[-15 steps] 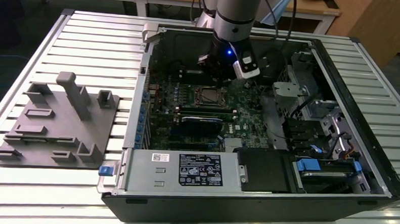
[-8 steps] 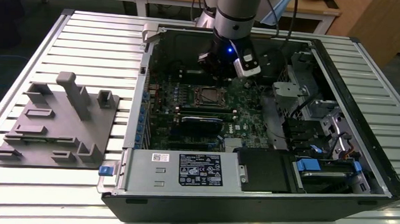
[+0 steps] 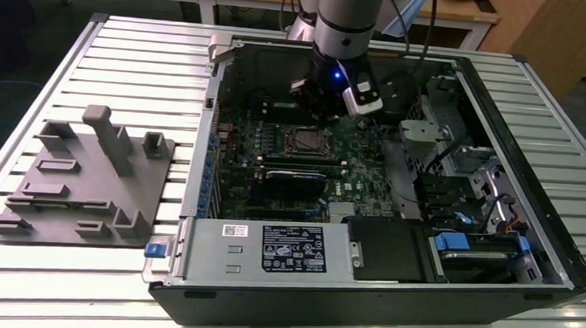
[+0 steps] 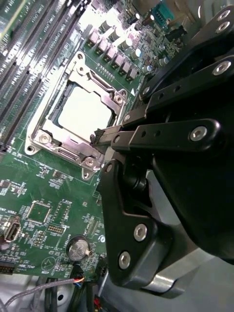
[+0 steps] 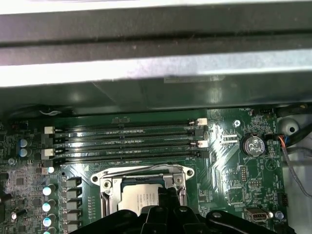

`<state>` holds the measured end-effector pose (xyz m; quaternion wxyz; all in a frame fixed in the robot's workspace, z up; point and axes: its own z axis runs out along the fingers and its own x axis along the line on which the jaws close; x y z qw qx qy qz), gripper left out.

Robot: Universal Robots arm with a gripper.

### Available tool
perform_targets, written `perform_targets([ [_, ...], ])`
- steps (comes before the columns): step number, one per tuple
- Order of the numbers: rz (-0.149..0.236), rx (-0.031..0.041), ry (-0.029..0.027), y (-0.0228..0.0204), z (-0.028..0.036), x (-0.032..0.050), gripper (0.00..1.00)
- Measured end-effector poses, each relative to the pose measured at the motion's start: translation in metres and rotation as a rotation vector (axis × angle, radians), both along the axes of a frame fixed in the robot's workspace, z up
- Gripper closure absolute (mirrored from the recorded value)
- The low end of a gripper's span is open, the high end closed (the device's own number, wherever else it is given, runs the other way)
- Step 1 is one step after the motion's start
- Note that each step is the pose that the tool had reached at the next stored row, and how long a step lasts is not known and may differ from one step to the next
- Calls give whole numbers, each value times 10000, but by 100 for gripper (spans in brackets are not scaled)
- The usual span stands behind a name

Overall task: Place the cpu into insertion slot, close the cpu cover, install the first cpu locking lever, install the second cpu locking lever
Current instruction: 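Install the second cpu locking lever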

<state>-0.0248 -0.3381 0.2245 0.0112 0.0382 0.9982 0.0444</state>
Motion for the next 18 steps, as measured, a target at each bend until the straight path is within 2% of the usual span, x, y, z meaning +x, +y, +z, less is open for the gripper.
perform_targets([
  [3,-1,-16,0,-3,0,0,89],
  [5,0,-85,0,-4,0,0,89],
  [14,-1,-93,0,-8,0,0,89],
  [16,0,-96,0,-23,0,0,89],
  [18,0,-108,0,-57,0,0,89],
])
